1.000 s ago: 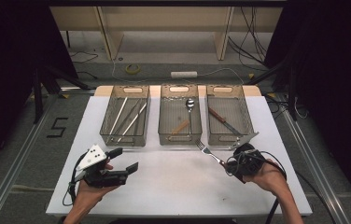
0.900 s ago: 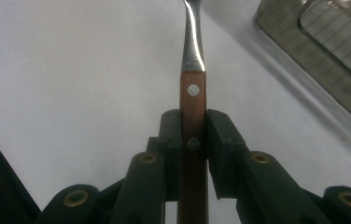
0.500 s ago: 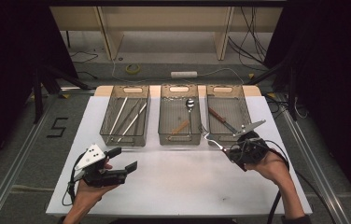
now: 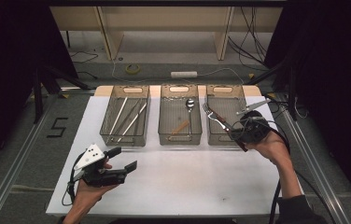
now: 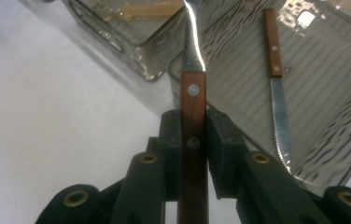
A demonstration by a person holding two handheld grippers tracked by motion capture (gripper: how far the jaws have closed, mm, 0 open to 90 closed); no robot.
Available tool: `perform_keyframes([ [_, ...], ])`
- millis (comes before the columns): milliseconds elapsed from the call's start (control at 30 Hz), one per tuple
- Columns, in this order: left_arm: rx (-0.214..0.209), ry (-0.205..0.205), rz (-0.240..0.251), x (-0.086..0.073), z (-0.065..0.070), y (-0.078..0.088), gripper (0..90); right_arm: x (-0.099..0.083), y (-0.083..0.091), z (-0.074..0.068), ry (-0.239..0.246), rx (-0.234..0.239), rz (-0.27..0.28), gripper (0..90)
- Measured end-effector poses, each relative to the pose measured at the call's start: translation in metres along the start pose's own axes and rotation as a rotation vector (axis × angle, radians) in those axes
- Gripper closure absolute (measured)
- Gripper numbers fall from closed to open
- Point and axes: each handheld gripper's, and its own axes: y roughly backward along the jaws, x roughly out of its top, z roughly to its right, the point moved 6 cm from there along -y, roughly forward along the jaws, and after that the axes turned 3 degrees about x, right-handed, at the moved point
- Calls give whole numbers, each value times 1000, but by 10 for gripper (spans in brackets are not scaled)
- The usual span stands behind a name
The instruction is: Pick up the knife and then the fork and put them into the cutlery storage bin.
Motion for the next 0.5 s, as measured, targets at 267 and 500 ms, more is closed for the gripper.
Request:
perform_keyframes([
  [267,1,1,0,0,0,0,171,15,-8,12,-3,-6,-21,774],
  [500,1,5,4,0,0,0,171,28,-14,27,-39,-17,-21,774],
])
